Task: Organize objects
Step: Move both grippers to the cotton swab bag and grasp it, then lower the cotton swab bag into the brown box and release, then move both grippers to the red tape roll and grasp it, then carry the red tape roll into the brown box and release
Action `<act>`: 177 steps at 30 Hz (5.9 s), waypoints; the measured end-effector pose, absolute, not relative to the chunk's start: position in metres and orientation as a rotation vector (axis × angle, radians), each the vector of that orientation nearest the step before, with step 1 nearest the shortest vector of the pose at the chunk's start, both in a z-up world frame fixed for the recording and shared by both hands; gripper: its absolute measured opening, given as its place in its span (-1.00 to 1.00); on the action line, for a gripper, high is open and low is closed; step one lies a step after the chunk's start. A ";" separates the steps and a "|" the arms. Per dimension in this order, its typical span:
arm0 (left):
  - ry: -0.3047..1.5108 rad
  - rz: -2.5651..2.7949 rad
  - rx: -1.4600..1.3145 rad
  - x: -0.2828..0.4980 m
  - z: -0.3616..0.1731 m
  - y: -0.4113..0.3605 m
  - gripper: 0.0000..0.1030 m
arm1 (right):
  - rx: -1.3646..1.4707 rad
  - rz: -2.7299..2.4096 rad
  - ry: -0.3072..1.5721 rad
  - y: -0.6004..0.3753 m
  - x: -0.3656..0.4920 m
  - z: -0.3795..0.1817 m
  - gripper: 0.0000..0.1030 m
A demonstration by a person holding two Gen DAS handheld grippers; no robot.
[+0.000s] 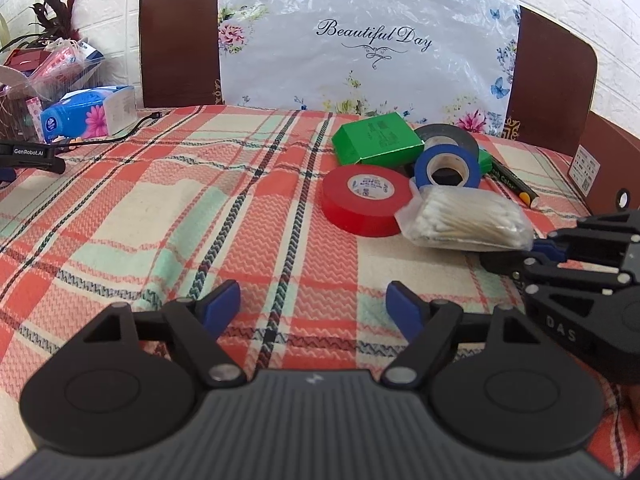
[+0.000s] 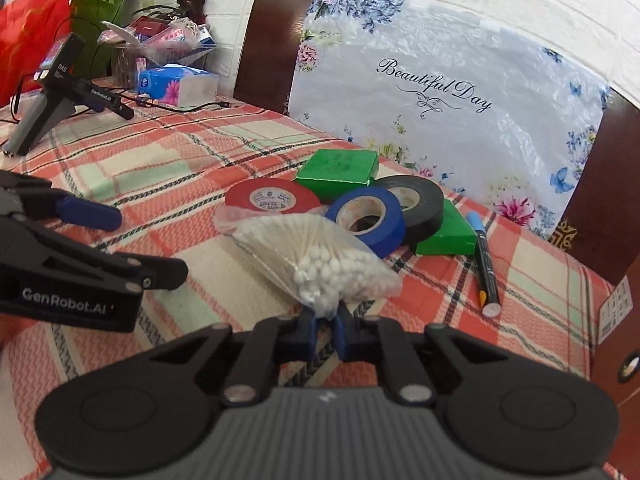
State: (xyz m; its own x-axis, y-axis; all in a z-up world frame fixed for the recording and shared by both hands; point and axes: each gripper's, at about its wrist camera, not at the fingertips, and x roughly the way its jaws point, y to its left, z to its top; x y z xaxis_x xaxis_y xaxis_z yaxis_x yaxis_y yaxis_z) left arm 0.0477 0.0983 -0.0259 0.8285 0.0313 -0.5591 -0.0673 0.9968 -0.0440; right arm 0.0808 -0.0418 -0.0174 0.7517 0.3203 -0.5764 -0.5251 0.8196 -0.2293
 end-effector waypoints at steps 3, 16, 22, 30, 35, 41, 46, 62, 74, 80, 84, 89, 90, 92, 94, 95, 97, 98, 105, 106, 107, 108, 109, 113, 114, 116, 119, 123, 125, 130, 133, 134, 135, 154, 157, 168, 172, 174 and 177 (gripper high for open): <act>0.594 0.055 -0.059 0.047 -0.026 0.097 0.58 | -0.379 0.474 0.552 -0.053 0.072 -0.016 -0.85; 0.687 -0.129 -0.196 0.046 -0.009 0.094 0.64 | -0.242 0.368 0.606 -0.179 -0.037 -0.008 0.01; 0.818 -0.446 -0.262 0.049 0.009 0.027 0.46 | -0.152 0.405 0.627 -0.183 -0.035 0.001 0.11; 0.859 -0.487 -0.132 0.042 0.006 -0.029 -0.26 | -0.081 0.429 0.656 -0.162 -0.004 -0.009 -0.17; 0.718 -0.603 -0.084 0.043 0.069 -0.063 -0.36 | 0.006 0.340 0.486 -0.205 -0.018 0.025 -0.28; 0.562 -0.759 0.029 0.071 0.113 -0.167 -0.36 | -0.022 0.066 0.258 -0.270 -0.020 0.069 -0.28; 0.614 -0.812 0.019 0.110 0.101 -0.233 -0.36 | 0.022 -0.081 0.291 -0.335 0.012 0.066 -0.27; 0.614 -0.594 0.172 0.107 0.100 -0.253 -0.05 | 0.078 -0.131 0.286 -0.346 0.023 0.048 0.07; 0.606 -0.444 0.186 0.069 0.108 -0.194 0.00 | 0.189 -0.137 0.341 -0.336 -0.008 0.063 0.07; 0.643 -0.386 0.169 0.057 0.097 -0.158 0.01 | 0.261 -0.103 0.386 -0.322 -0.023 0.065 0.10; 0.639 -0.344 0.170 0.050 0.093 -0.136 0.05 | 0.274 -0.073 0.405 -0.307 -0.028 0.068 0.13; 0.641 -0.298 0.166 0.045 0.088 -0.109 0.08 | 0.249 -0.043 0.416 -0.281 -0.029 0.073 0.15; 0.640 -0.289 0.162 0.044 0.087 -0.103 0.09 | 0.245 -0.033 0.421 -0.276 -0.029 0.073 0.15; 0.643 -0.269 0.153 0.044 0.083 -0.091 0.11 | 0.233 -0.013 0.429 -0.265 -0.027 0.075 0.16; 0.647 -0.249 0.145 0.044 0.080 -0.079 0.11 | 0.208 0.005 0.433 -0.251 -0.027 0.076 0.16; 0.649 -0.238 0.140 0.043 0.078 -0.073 0.11 | 0.194 0.014 0.436 -0.244 -0.026 0.076 0.16; 0.655 -0.219 0.124 0.045 0.074 -0.060 0.12 | 0.164 0.036 0.447 -0.229 -0.024 0.075 0.18; 0.658 -0.209 0.115 0.045 0.072 -0.053 0.12 | 0.152 0.046 0.453 -0.223 -0.023 0.074 0.19; 0.676 -0.141 0.066 0.053 0.060 -0.010 0.12 | 0.066 0.114 0.493 -0.177 -0.011 0.069 0.22; 0.677 -0.129 0.061 0.054 0.058 -0.003 0.12 | 0.055 0.124 0.497 -0.171 -0.009 0.069 0.22; 0.676 -0.117 0.056 0.055 0.056 0.003 0.13 | 0.048 0.135 0.499 -0.166 -0.007 0.068 0.22; 0.677 -0.104 0.050 0.056 0.054 0.010 0.13 | 0.042 0.147 0.501 -0.160 -0.006 0.068 0.22; 0.678 -0.090 0.044 0.057 0.052 0.018 0.14 | 0.036 0.161 0.505 -0.155 -0.004 0.067 0.22; 0.697 -0.034 0.008 0.061 0.042 0.047 0.14 | 0.005 0.206 0.535 -0.129 0.006 0.059 0.23; 0.702 -0.019 -0.001 0.063 0.039 0.055 0.14 | -0.002 0.220 0.546 -0.123 0.009 0.056 0.23; 0.709 0.012 -0.019 0.066 0.034 0.071 0.14 | -0.016 0.248 0.567 -0.110 0.014 0.051 0.23; 0.719 0.071 -0.037 0.071 0.025 0.094 0.14 | -0.055 0.288 0.591 -0.089 0.021 0.044 0.23; 0.734 0.139 -0.066 0.080 0.011 0.127 0.14 | -0.113 0.344 0.605 -0.063 0.029 0.037 0.23; 0.722 0.192 -0.060 0.084 0.006 0.146 0.15 | -0.142 0.375 0.613 -0.048 0.035 0.032 0.23; 0.650 0.387 -0.054 0.090 -0.018 0.203 0.51 | -0.196 0.450 0.596 -0.012 0.054 0.023 0.23; 0.582 0.363 -0.138 0.079 -0.018 0.217 0.57 | -0.225 0.480 0.584 0.008 0.075 0.015 0.31; 0.581 0.366 -0.119 0.080 -0.019 0.213 0.57 | -0.236 0.480 0.582 0.013 0.082 0.013 0.40; 0.581 0.371 -0.096 0.081 -0.019 0.209 0.57 | -0.246 0.476 0.583 0.019 0.091 0.009 0.42; 0.579 0.358 -0.066 0.085 -0.022 0.204 0.60 | -0.224 0.482 0.668 0.020 0.120 -0.018 0.48; 0.581 0.360 -0.058 0.085 -0.022 0.203 0.60 | -0.215 0.497 0.669 -0.003 0.090 -0.017 0.48; 0.644 0.300 -0.039 0.079 -0.010 0.170 0.55 | -0.153 0.199 0.671 -0.132 0.011 -0.010 0.48; 0.715 -0.107 -0.082 0.061 0.007 0.074 0.44 | -0.067 0.125 0.691 -0.178 -0.010 -0.011 0.49; 0.770 -0.317 -0.087 0.055 0.014 0.025 0.41 | -0.049 0.112 0.688 -0.189 -0.018 -0.010 0.49; 0.847 -0.485 -0.046 0.050 0.020 -0.036 0.40 | -0.070 0.128 0.666 -0.191 -0.028 -0.008 0.52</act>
State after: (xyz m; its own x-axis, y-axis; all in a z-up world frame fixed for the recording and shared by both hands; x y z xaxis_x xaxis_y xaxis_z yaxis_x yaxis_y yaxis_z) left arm 0.0504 -0.0361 0.0198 0.5608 -0.4293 -0.7080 0.3933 0.8906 -0.2284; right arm -0.0280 -0.1915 -0.0083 0.7790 0.0956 -0.6197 -0.1403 0.9898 -0.0236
